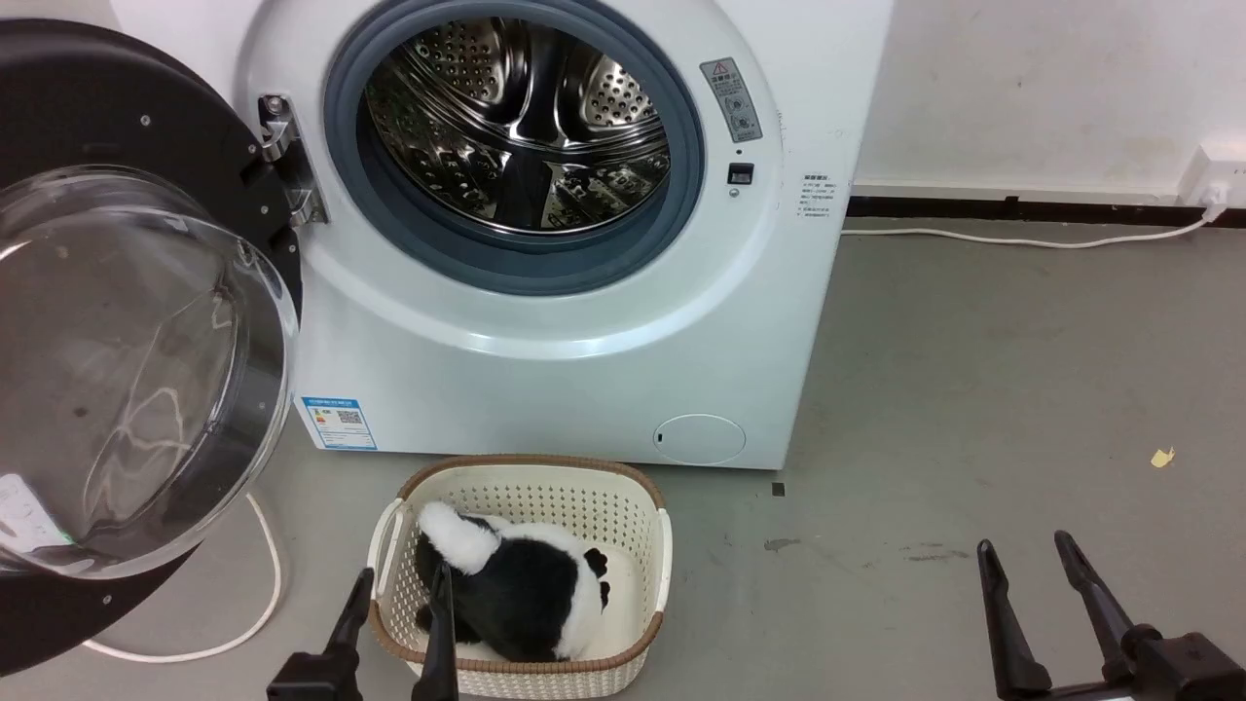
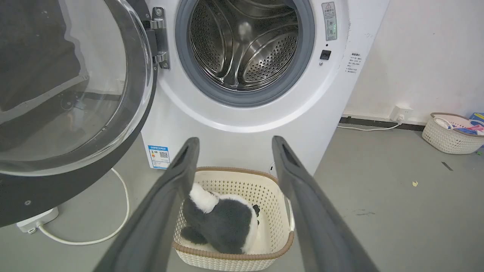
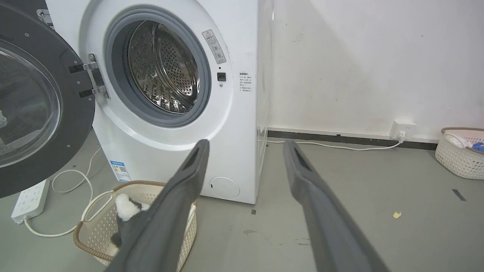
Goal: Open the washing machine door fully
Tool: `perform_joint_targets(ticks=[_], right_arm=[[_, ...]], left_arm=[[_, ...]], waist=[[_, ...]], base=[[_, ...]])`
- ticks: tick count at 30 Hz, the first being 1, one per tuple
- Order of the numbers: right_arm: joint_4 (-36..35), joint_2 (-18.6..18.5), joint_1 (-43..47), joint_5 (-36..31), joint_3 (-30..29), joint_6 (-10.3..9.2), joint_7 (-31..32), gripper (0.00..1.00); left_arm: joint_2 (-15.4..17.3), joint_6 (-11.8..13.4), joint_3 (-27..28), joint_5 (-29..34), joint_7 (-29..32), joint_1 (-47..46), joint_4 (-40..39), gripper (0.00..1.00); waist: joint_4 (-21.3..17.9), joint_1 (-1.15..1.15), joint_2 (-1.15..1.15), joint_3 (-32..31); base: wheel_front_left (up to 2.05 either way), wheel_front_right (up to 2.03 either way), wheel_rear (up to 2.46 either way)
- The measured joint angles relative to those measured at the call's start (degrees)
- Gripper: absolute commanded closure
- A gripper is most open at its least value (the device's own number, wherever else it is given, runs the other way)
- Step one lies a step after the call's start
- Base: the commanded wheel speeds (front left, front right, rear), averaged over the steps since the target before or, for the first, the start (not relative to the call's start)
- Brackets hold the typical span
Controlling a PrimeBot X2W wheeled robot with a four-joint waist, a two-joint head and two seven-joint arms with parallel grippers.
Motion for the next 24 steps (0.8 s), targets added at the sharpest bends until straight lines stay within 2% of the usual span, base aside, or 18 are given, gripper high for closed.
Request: perform_joint_targets(ticks=[17, 18, 24], right_arm=[[2.10, 0.24, -0.05, 0.02, 0.20, 0.00, -0.01, 0.00], [2.12, 0.26, -0.07, 0.02, 0.21, 0.00, -0.01, 1.00], [2.09, 0.25, -0.07, 0.01, 0.19, 0.00, 0.08, 1.00]], left_arm=[[0.03, 0.58, -1.03, 1.15, -0.38, 0.51, 0.58, 0.00], [0.02, 0.51, -1.16, 1.01, -0.37, 0.51, 0.57, 1.00], [0.00, 0.51, -1.15, 0.98, -0.36, 0.51, 0.55, 1.00]], waist=[[0.10, 0.00, 0.00, -0.08], [0.13, 0.00, 0.00, -0.01], [0.13, 0.00, 0.00, 0.02]], base=[[0.00, 0.00, 0.00], [0.00, 0.00, 0.00], [0.00, 0.00, 0.00]])
